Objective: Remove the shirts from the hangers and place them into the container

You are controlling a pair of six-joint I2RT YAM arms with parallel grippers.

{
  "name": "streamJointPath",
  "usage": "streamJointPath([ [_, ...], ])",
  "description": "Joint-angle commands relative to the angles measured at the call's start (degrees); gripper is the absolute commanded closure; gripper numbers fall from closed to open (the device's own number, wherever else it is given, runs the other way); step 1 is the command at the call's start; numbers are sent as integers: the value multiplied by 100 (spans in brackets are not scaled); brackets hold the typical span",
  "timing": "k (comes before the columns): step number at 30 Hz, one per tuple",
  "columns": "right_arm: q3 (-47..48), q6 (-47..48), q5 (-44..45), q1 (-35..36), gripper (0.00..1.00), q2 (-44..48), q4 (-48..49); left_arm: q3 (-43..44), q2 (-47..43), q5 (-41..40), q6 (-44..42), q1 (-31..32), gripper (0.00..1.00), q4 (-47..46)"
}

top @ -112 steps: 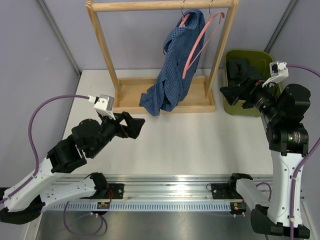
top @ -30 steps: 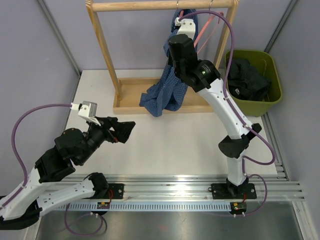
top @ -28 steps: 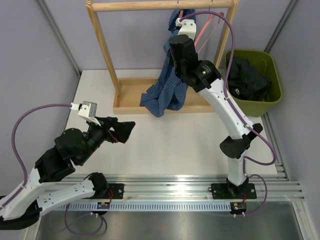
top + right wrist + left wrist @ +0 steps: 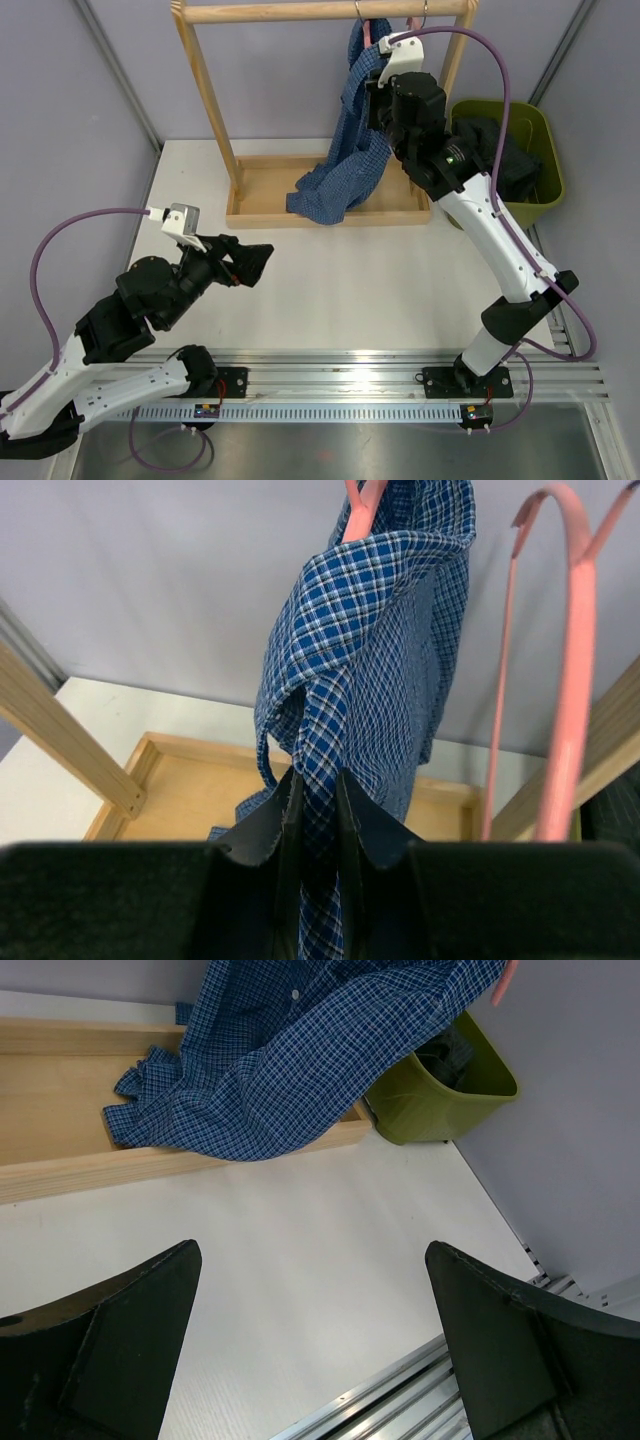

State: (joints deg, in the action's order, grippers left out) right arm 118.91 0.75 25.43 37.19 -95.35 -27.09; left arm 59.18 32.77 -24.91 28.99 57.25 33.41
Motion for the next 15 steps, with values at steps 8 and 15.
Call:
streamJointPath([
  [8,-191,118,-1285,-71,100,762,1741,-47,-148,-216,71,-13,1,-221],
  [15,-2000,179,-1813,-71,100,2132,3611,15,-52,-173,45,-13,1,-229],
])
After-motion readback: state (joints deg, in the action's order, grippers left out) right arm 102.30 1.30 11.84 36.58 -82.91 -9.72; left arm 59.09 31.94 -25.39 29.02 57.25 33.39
